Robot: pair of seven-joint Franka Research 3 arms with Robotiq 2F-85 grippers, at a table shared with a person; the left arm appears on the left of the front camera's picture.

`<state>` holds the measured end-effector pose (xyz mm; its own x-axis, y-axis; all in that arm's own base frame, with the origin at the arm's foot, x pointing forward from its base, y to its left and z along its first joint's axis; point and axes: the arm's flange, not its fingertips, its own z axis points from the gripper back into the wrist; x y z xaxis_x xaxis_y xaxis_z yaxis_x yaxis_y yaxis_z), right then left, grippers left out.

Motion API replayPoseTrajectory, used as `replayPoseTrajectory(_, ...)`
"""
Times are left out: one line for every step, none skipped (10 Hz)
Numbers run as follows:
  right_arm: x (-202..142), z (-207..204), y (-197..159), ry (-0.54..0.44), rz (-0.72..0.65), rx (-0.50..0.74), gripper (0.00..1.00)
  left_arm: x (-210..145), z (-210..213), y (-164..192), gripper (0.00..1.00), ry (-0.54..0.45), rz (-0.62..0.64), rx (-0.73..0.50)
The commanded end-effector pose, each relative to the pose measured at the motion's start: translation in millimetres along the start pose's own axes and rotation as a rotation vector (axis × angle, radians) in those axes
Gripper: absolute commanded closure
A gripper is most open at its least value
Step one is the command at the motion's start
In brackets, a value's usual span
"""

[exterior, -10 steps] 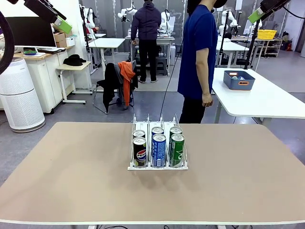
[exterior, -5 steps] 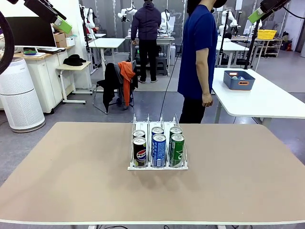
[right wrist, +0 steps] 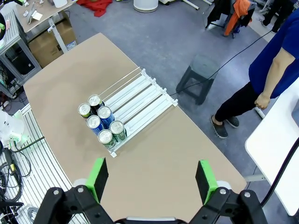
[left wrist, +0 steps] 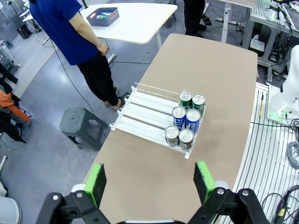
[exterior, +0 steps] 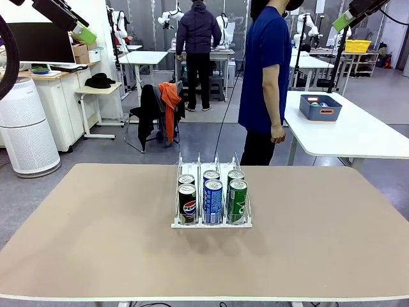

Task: Fill the beverage cans into the dispenser.
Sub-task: Pick up the Pepsi coke handed by the human.

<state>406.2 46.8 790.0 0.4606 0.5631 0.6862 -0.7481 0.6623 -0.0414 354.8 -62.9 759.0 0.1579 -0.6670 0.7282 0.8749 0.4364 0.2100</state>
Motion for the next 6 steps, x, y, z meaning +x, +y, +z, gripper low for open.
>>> replayPoseTrajectory(-1.4, -0.7, 1.2, 0.006, 0.002, 0.006, 0.0, -0.9, 0.7, -0.4, 0.0, 0.006, -0.003, 0.005)
replayPoseTrajectory(-1.4, -0.7, 1.2, 0.006, 0.002, 0.006, 0.0, -0.9, 0.7, -0.4, 0.0, 0.006, -0.003, 0.005)
replayPoseTrajectory(-1.4, -0.7, 1.2, 0.006, 0.002, 0.006, 0.0, -0.9, 0.7, -0.4, 0.0, 0.006, -0.003, 0.005)
replayPoseTrajectory(-1.4, -0.7, 1.2, 0.006, 0.002, 0.006, 0.0, -0.9, 0.7, -0.4, 0.0, 0.006, -0.003, 0.005)
replayPoseTrajectory(-1.4, -0.7, 1.2, 0.006, 0.002, 0.006, 0.0, -0.9, 0.7, -0.4, 0.0, 0.006, -0.003, 0.005)
replayPoseTrajectory(-1.4, -0.7, 1.2, 0.006, 0.002, 0.006, 0.0, -0.9, 0.7, -0.4, 0.0, 0.006, -0.003, 0.005)
